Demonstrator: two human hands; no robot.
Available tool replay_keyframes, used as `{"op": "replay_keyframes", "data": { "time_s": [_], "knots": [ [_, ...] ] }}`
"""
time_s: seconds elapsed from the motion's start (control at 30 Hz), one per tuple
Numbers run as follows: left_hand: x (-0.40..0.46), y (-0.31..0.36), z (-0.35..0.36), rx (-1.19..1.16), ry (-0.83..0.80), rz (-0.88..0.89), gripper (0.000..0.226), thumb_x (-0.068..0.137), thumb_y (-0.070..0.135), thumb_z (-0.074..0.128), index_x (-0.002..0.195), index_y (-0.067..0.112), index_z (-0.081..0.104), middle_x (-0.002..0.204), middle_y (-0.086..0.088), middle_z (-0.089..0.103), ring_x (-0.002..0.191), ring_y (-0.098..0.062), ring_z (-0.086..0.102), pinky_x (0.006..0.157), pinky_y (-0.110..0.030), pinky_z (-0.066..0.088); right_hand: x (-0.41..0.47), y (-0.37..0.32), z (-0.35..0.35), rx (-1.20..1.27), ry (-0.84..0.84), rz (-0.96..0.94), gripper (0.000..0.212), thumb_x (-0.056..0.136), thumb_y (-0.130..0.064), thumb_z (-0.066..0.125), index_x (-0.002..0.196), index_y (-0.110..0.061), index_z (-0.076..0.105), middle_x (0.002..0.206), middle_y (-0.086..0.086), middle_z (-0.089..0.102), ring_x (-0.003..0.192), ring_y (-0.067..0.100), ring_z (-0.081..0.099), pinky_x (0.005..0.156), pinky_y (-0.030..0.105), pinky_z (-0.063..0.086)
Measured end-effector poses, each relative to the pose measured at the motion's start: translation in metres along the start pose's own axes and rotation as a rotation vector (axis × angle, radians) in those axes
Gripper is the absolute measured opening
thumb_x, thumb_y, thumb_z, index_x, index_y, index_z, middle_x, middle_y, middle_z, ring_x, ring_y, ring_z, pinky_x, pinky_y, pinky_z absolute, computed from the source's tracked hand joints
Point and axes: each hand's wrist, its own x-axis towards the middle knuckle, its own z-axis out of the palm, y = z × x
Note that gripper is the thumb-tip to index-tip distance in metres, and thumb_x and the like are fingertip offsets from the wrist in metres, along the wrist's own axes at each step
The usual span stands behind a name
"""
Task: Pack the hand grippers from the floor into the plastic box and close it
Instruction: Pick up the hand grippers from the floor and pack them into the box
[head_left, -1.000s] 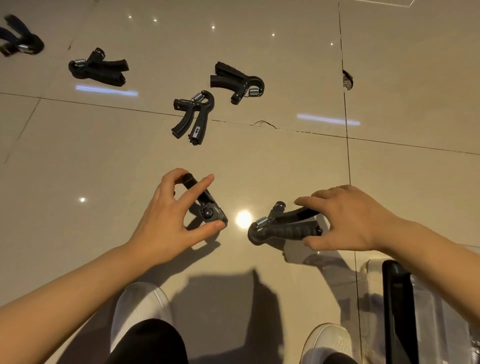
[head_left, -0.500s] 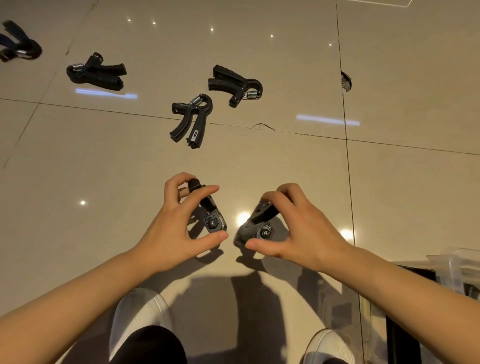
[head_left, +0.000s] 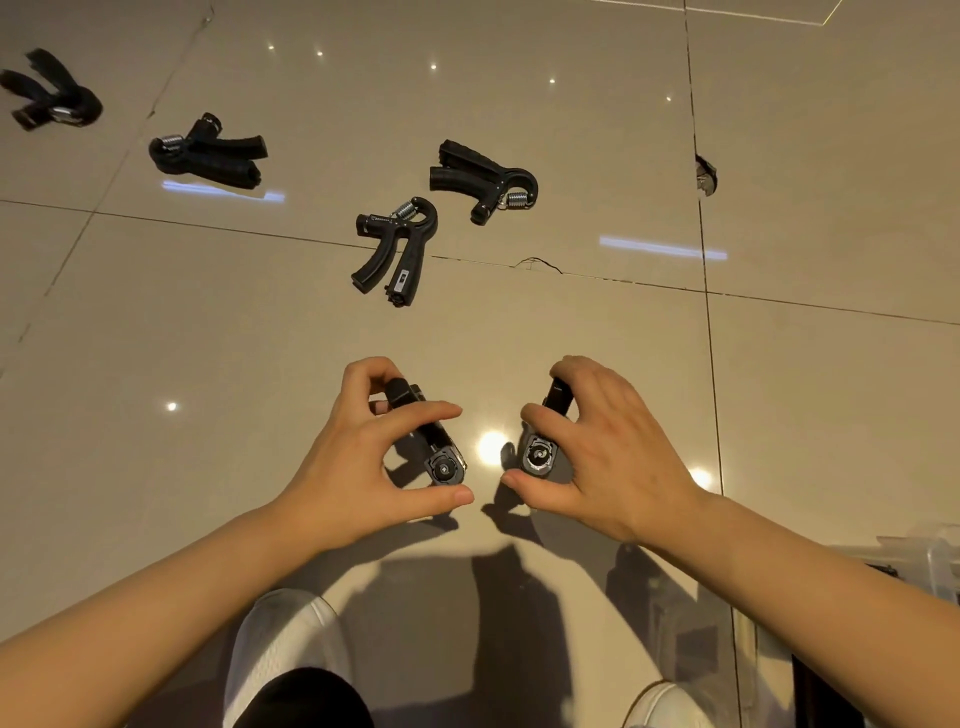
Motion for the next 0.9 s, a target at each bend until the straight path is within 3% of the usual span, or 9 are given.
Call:
{"op": "replay_keyframes", "data": {
  "time_s": [0.1, 0.2, 0.37, 0.47, 0.53, 0.6, 0.7, 0.8, 0.9],
  "knots": [
    [-0.001, 0.001, 0.0, 0.016, -0.05, 0.013, 0.049, 0.057, 0.066, 0.07, 0.096, 0.036, 0.066, 0.117, 0.007, 0.024, 0.109, 0.005, 0.035, 0.092, -0.013, 0.043, -0.008, -0.003, 0.005, 0.111, -0.038, 0.002, 0.051, 0.077, -0.059, 0.05, 0.099, -0.015, 0.065, 0.135, 0.018, 0.044, 0.126, 0.033, 0.041, 0.101, 0.041, 0.039],
    [0.0, 0.006, 0.001, 0.027, -0.106, 0.007, 0.047, 0.058, 0.062, 0.069, 0.096, 0.034, 0.065, 0.119, 0.01, 0.02, 0.106, 0.0, 0.038, 0.09, -0.008, 0.042, -0.012, -0.006, 0.005, 0.2, -0.06, 0.019, 0.049, 0.076, -0.058, 0.051, 0.106, -0.02, 0.06, 0.144, 0.01, 0.034, 0.12, 0.027, 0.047, 0.089, 0.031, 0.046],
    [0.01, 0.009, -0.001, 0.146, -0.099, 0.052, 0.055, 0.063, 0.059, 0.063, 0.114, 0.038, 0.057, 0.136, 0.008, 0.024, 0.107, -0.013, 0.044, 0.086, -0.028, 0.046, -0.006, -0.001, 0.006, 0.056, 0.06, -0.101, 0.045, 0.083, -0.051, 0.053, 0.112, -0.017, 0.058, 0.111, 0.011, 0.055, 0.121, 0.033, 0.045, 0.103, 0.047, 0.036],
    [0.013, 0.005, 0.001, 0.202, -0.069, 0.091, 0.054, 0.068, 0.059, 0.059, 0.117, 0.036, 0.058, 0.125, 0.009, 0.039, 0.111, -0.012, 0.042, 0.087, -0.033, 0.046, -0.001, 0.005, 0.008, -0.046, 0.047, -0.247, 0.047, 0.089, -0.055, 0.049, 0.114, -0.016, 0.053, 0.092, 0.007, 0.056, 0.1, 0.03, 0.054, 0.103, 0.046, 0.035],
    [0.013, 0.002, 0.003, 0.188, -0.072, 0.097, 0.051, 0.072, 0.059, 0.057, 0.119, 0.038, 0.059, 0.121, 0.009, 0.043, 0.127, -0.013, 0.034, 0.096, -0.032, 0.04, 0.002, 0.005, 0.008, -0.061, 0.055, -0.279, 0.05, 0.089, -0.058, 0.046, 0.114, -0.016, 0.051, 0.091, 0.007, 0.056, 0.093, 0.028, 0.053, 0.103, 0.045, 0.034],
    [0.016, 0.001, 0.004, 0.177, -0.093, 0.121, 0.048, 0.076, 0.058, 0.056, 0.12, 0.039, 0.059, 0.12, 0.01, 0.046, 0.14, -0.016, 0.02, 0.099, -0.029, 0.032, 0.001, 0.003, 0.008, -0.039, 0.054, -0.285, 0.052, 0.09, -0.06, 0.044, 0.114, -0.015, 0.055, 0.097, 0.008, 0.057, 0.1, 0.029, 0.053, 0.105, 0.048, 0.034],
    [0.021, 0.003, 0.007, 0.193, -0.102, 0.16, 0.044, 0.081, 0.052, 0.053, 0.121, 0.037, 0.059, 0.12, 0.01, 0.05, 0.141, -0.017, 0.018, 0.101, -0.029, 0.03, -0.002, 0.001, 0.008, 0.005, 0.027, -0.244, 0.05, 0.092, -0.057, 0.04, 0.114, -0.016, 0.058, 0.108, 0.009, 0.058, 0.115, 0.031, 0.049, 0.106, 0.052, 0.032],
    [0.023, 0.007, 0.01, 0.193, -0.105, 0.17, 0.043, 0.084, 0.047, 0.05, 0.126, 0.038, 0.054, 0.125, 0.009, 0.049, 0.14, -0.018, 0.019, 0.101, -0.031, 0.031, -0.003, -0.001, 0.007, 0.061, 0.045, -0.126, 0.045, 0.091, -0.051, 0.043, 0.117, -0.017, 0.057, 0.111, 0.008, 0.058, 0.118, 0.032, 0.049, 0.102, 0.05, 0.037],
    [0.022, 0.009, 0.013, 0.218, -0.092, 0.224, 0.037, 0.087, 0.04, 0.048, 0.122, 0.034, 0.057, 0.127, 0.005, 0.05, 0.137, -0.022, 0.025, 0.101, -0.047, 0.039, -0.005, 0.0, 0.005, 0.124, 0.06, -0.013, 0.043, 0.087, -0.051, 0.046, 0.112, -0.018, 0.059, 0.109, 0.005, 0.058, 0.112, 0.03, 0.051, 0.09, 0.044, 0.043]
  ]
}}
